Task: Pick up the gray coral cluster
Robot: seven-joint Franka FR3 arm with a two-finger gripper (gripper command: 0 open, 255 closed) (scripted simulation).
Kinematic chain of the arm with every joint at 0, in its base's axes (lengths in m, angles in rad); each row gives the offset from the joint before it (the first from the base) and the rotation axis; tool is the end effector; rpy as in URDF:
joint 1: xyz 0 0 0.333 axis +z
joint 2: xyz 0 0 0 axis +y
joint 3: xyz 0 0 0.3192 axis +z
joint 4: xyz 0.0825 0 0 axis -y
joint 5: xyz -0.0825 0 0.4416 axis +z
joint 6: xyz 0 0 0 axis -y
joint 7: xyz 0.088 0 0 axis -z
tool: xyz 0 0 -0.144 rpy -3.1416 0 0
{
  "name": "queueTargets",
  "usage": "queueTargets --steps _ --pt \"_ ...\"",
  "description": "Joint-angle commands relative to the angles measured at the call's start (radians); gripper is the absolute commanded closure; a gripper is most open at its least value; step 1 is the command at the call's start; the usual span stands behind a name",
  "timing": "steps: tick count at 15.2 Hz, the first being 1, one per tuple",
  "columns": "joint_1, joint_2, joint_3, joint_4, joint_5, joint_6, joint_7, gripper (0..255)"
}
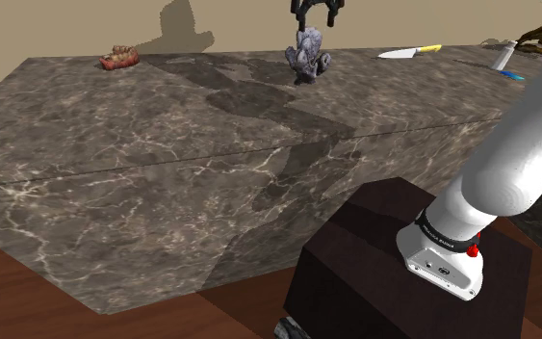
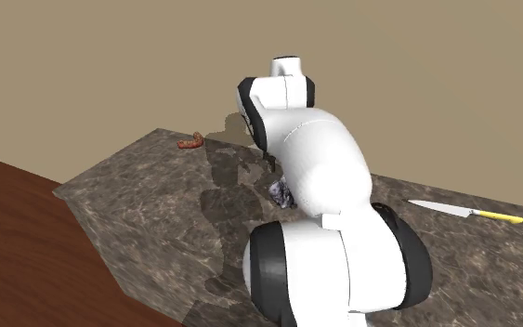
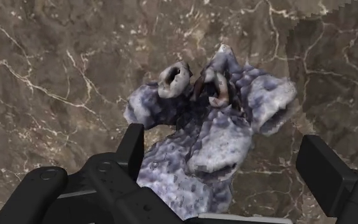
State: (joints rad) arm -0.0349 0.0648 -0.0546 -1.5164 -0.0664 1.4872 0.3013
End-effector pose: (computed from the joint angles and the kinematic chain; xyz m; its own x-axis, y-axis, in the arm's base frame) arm 0.6162 -0.0644 0.5729 0.9202 -0.3853 -0.0686 -0.3785 -0.9208 0.0945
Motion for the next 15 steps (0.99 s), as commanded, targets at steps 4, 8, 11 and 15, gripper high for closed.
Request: queueTargets --steps 4,8,11,15 --pt "-0.014 0.185 -0.012 0.191 0.018 -0.081 0.030 0" --pt "-0.013 0.171 -0.012 0.116 0.017 -0.020 0.033 0" --pt "-0.013 0.164 -0.012 0.072 0.017 0.017 0.036 0" --pt "-0.014 0.164 -0.012 0.071 0.017 0.018 0.034 255"
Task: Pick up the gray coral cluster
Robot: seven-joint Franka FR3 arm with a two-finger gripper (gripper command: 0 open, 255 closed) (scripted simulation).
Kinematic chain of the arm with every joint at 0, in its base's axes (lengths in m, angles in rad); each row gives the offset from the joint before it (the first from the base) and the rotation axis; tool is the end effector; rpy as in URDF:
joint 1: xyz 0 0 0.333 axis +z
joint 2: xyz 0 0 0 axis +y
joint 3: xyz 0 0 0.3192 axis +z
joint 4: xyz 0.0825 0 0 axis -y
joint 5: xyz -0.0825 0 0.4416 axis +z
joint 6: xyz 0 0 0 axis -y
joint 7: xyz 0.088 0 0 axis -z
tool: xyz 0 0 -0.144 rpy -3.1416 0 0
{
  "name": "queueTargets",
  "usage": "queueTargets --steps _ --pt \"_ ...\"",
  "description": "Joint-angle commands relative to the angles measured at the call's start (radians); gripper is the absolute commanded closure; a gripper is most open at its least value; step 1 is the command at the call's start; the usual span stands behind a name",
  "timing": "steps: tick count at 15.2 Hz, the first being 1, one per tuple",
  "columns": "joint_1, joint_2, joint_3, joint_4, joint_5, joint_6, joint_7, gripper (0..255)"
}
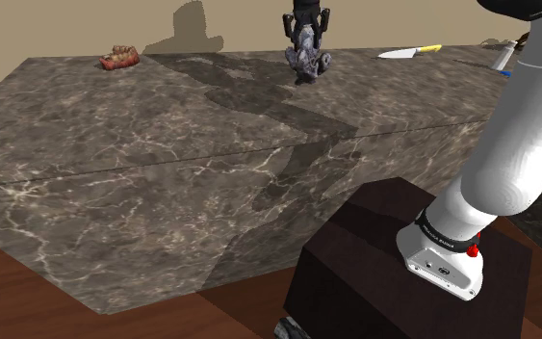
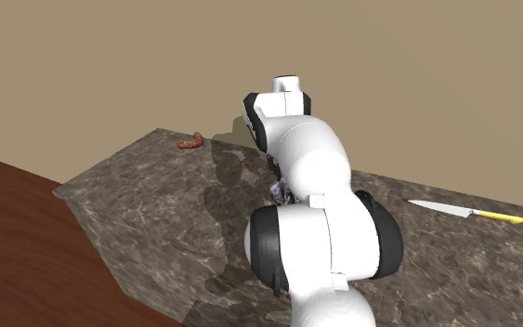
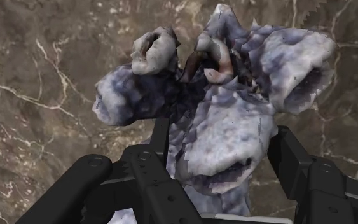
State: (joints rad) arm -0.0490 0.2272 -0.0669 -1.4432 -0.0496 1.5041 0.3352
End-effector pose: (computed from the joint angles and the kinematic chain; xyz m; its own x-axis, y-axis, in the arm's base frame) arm 0.6579 -0.0803 0.5076 0.8889 -0.4379 -0.1345 -0.4249 -0.8979 0.1150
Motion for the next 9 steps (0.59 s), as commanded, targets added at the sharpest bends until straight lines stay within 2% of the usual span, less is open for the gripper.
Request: queueTargets --steps 1,7,9 --pt "0.000 0.002 0.000 -0.002 0.000 0.002 0.000 255" --pt "0.001 0.002 0.001 -0.001 0.000 0.000 0.002 255" --pt "0.001 0.006 0.001 0.032 0.000 -0.029 0.000 255"
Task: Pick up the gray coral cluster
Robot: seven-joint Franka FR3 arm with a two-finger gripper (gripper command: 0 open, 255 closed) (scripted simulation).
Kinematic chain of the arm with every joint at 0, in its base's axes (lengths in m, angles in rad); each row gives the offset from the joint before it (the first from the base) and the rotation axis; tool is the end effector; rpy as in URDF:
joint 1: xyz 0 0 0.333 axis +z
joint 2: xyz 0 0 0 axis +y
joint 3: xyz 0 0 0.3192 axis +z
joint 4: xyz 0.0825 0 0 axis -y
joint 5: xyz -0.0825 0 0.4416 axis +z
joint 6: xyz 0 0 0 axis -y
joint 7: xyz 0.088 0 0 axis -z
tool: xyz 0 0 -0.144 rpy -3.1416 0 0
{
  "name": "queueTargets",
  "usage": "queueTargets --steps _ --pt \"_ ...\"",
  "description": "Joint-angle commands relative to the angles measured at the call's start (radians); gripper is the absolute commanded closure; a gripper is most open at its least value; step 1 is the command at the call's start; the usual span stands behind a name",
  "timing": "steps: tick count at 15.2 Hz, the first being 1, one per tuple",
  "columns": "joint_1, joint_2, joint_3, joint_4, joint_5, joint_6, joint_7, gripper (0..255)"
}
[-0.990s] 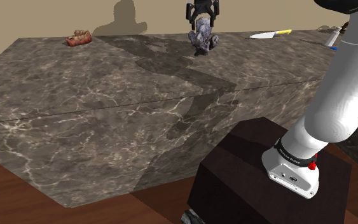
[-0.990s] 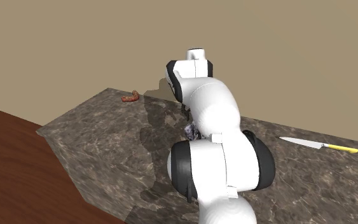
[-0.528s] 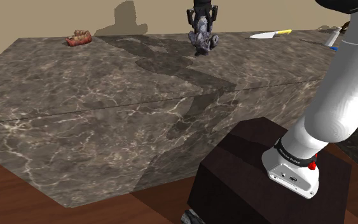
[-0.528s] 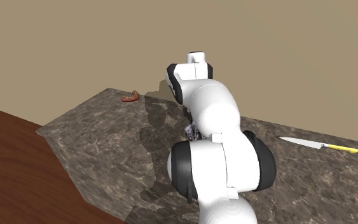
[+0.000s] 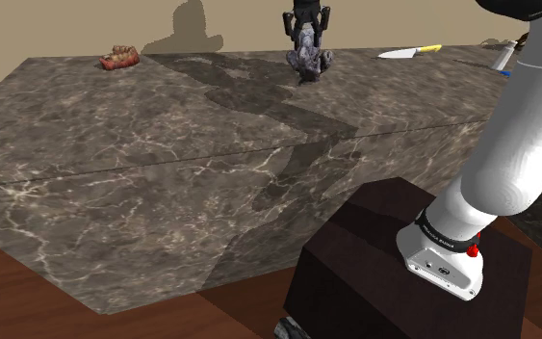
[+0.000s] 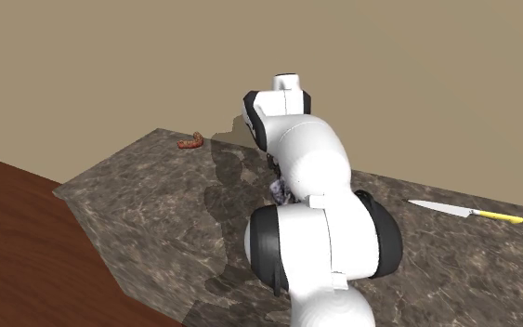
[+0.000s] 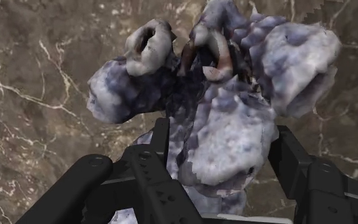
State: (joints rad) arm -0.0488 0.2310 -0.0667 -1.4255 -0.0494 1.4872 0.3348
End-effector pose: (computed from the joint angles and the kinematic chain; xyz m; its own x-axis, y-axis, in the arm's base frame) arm 0.6580 -0.0799 0.5131 0.8885 -0.4379 -0.1373 -0.4246 -0.8979 0.1160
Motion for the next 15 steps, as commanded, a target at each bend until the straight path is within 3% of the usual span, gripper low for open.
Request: queueTargets --steps 1,13,15 --pt "0.000 0.006 0.000 0.033 0.000 -0.027 -0.001 255" --pt "-0.003 0.073 -0.001 0.296 0.003 -0.222 -0.013 255" --pt "-0.003 0.075 -0.001 0.300 0.003 -0.225 -0.014 255"
